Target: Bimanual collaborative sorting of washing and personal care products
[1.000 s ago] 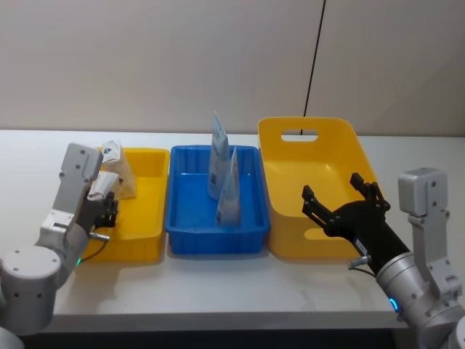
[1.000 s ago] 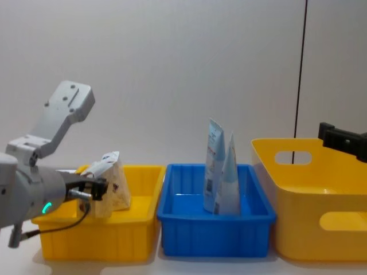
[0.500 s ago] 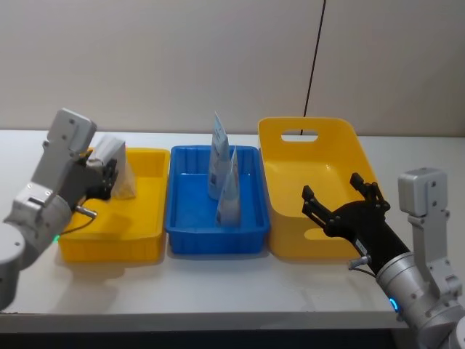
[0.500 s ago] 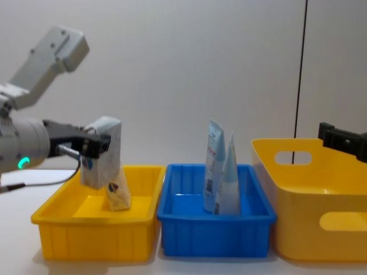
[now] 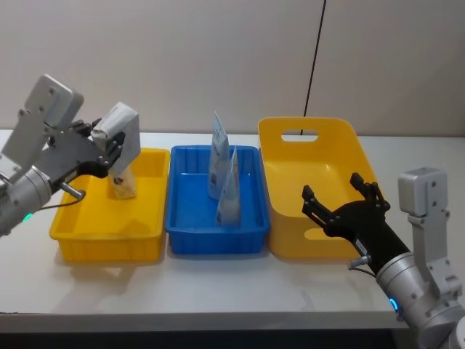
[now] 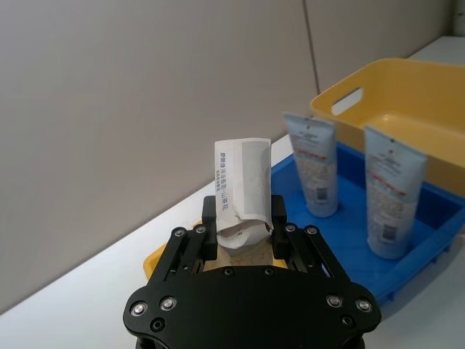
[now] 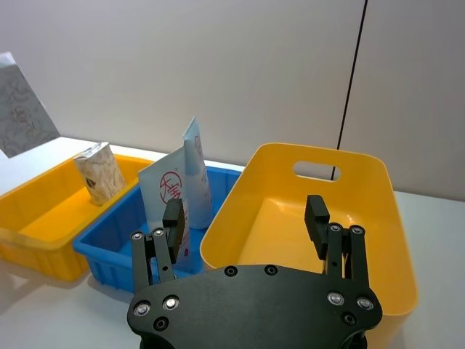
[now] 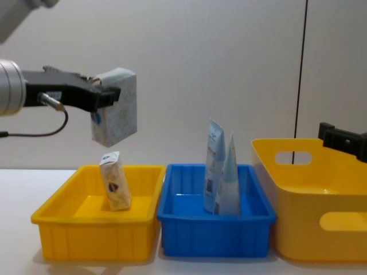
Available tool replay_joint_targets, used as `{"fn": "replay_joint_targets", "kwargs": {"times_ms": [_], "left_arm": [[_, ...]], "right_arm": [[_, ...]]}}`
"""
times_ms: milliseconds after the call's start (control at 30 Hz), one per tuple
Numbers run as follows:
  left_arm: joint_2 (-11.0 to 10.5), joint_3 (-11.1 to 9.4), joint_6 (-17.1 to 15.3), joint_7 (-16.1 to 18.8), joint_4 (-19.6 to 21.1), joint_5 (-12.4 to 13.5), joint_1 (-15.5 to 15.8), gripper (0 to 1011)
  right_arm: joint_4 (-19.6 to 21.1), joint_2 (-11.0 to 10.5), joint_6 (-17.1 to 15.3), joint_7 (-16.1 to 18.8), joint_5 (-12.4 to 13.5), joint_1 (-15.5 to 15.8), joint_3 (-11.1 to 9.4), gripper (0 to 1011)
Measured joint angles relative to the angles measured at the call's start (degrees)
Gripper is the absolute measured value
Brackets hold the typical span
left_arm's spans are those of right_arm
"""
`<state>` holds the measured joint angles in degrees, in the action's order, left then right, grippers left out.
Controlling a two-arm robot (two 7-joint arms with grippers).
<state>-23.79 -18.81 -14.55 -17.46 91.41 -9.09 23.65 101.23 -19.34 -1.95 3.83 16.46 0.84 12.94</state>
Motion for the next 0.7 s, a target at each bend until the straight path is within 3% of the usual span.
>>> {"fn": "replay_joint_targets", "kwargs": {"times_ms": [233, 700], "left_arm": [[-2.69, 0.32, 1.68, -6.74, 1.82, -3.02, 0.91, 364], [-5.60, -0.45, 4.43, -18.01, 2.47, -8.92, 2.76, 363]], "right_arm": [[0.00, 0.00, 0.00, 0.00, 0.00, 0.00, 0.00, 1002], [0.00, 0.00, 0.00, 0.00, 0.00, 0.00, 0.00, 1002]]}}
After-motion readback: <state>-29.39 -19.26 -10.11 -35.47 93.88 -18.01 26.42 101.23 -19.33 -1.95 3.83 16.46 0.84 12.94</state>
